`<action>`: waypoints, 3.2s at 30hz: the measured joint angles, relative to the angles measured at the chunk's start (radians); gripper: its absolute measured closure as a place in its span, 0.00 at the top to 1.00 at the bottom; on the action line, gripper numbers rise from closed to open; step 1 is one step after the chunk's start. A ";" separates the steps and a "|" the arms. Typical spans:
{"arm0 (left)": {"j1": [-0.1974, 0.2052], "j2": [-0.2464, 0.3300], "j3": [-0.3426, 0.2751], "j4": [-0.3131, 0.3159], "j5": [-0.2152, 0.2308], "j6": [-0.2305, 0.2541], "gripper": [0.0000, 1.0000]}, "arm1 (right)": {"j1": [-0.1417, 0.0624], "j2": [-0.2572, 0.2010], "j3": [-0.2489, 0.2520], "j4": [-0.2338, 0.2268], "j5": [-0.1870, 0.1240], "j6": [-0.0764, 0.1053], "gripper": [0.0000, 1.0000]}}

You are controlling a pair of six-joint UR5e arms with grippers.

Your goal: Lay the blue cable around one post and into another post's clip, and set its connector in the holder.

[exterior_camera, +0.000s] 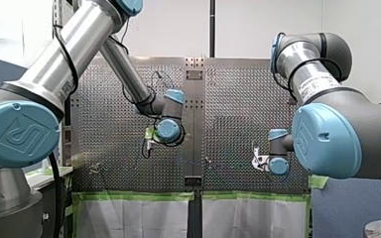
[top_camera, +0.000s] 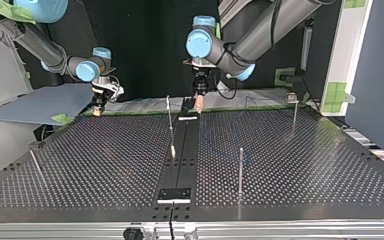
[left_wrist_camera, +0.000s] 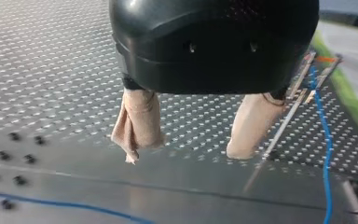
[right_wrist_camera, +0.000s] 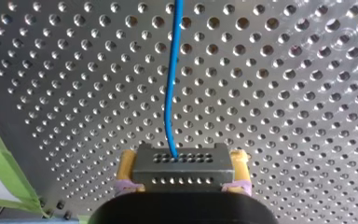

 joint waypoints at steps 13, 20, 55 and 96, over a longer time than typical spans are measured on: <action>0.033 0.103 -0.092 0.103 0.026 -0.103 1.00 | 0.000 0.003 0.000 -0.003 -0.008 0.001 0.00; 0.087 0.168 -0.082 0.166 0.051 -0.168 1.00 | 0.000 0.004 0.000 -0.004 -0.011 0.001 0.00; 0.309 0.425 -0.061 0.112 0.077 -0.472 1.00 | 0.008 0.008 -0.020 0.011 -0.011 0.002 0.00; 0.324 0.250 0.078 0.000 0.157 -0.840 1.00 | 0.014 0.011 -0.022 0.024 -0.011 -0.011 0.00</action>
